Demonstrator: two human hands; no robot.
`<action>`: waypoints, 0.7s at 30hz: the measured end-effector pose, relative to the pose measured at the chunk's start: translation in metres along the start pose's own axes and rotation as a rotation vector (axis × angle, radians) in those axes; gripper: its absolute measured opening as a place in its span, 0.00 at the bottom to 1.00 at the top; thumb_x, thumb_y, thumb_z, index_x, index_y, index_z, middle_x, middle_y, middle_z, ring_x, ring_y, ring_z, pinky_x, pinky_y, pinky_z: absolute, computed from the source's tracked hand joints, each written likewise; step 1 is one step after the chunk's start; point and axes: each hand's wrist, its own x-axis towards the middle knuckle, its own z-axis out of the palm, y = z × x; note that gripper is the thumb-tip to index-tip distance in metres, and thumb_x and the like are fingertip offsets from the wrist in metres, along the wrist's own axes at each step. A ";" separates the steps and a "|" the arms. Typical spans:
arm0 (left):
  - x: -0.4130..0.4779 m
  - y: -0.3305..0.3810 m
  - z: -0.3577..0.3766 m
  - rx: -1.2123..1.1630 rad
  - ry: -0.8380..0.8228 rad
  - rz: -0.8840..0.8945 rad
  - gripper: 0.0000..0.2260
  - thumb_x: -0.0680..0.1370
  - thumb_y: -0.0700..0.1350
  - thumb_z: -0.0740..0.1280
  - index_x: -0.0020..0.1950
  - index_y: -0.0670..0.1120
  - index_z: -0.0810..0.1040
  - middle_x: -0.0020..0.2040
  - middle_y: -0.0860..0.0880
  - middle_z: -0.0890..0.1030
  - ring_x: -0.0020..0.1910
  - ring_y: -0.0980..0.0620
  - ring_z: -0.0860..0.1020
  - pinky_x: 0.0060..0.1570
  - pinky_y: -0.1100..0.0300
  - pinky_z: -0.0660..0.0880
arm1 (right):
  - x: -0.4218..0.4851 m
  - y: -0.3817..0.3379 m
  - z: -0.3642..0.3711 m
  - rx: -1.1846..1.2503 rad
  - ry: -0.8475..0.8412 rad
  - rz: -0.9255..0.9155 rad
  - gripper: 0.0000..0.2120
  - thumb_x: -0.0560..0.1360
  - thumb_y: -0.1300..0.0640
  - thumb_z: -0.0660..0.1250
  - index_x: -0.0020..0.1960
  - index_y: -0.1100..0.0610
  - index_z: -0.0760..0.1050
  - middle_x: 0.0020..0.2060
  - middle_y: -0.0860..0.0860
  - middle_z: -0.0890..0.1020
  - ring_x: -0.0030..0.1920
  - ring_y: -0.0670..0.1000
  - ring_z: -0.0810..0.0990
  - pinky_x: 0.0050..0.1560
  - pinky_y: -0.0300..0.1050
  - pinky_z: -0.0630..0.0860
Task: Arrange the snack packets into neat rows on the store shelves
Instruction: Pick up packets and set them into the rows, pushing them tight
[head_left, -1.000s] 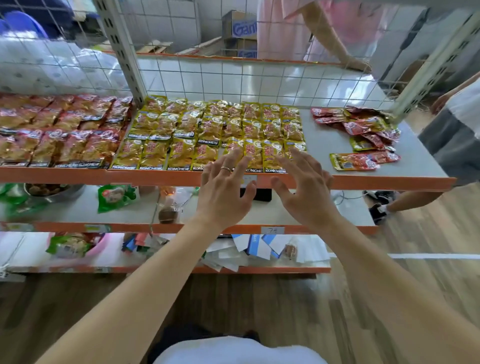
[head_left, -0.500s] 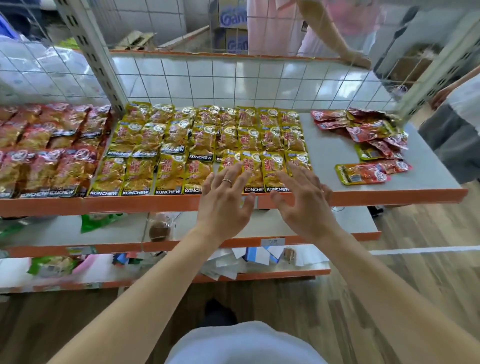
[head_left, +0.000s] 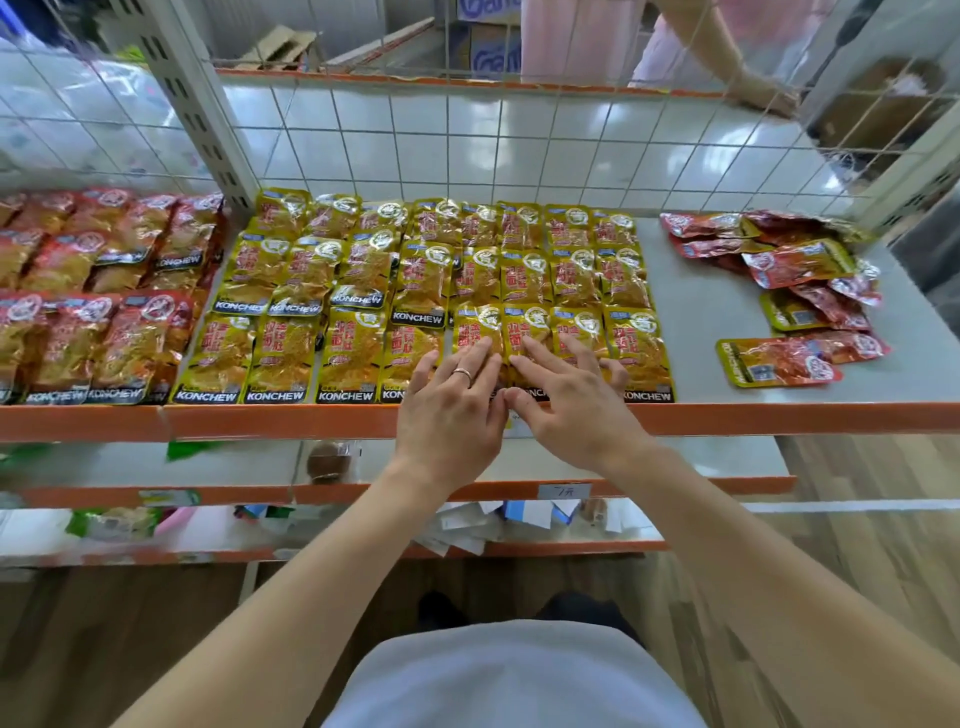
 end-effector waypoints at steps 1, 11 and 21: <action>0.000 0.002 0.000 -0.015 0.006 -0.010 0.25 0.81 0.54 0.52 0.70 0.45 0.77 0.73 0.47 0.74 0.72 0.48 0.72 0.74 0.46 0.61 | 0.000 0.001 0.000 0.004 -0.003 -0.005 0.24 0.82 0.39 0.53 0.77 0.41 0.61 0.80 0.39 0.55 0.79 0.50 0.47 0.73 0.61 0.48; -0.008 0.012 0.006 0.038 0.079 -0.093 0.23 0.80 0.53 0.56 0.67 0.43 0.80 0.72 0.48 0.74 0.72 0.51 0.73 0.74 0.45 0.62 | -0.015 -0.002 0.009 0.030 0.003 -0.088 0.26 0.82 0.43 0.45 0.79 0.43 0.58 0.81 0.43 0.50 0.79 0.49 0.46 0.71 0.59 0.50; -0.006 0.004 0.007 -0.028 0.118 -0.074 0.22 0.79 0.54 0.60 0.67 0.43 0.80 0.73 0.49 0.74 0.72 0.53 0.72 0.78 0.46 0.54 | -0.003 0.016 0.003 -0.047 -0.055 0.040 0.31 0.80 0.32 0.43 0.81 0.39 0.43 0.81 0.46 0.40 0.79 0.59 0.32 0.76 0.65 0.35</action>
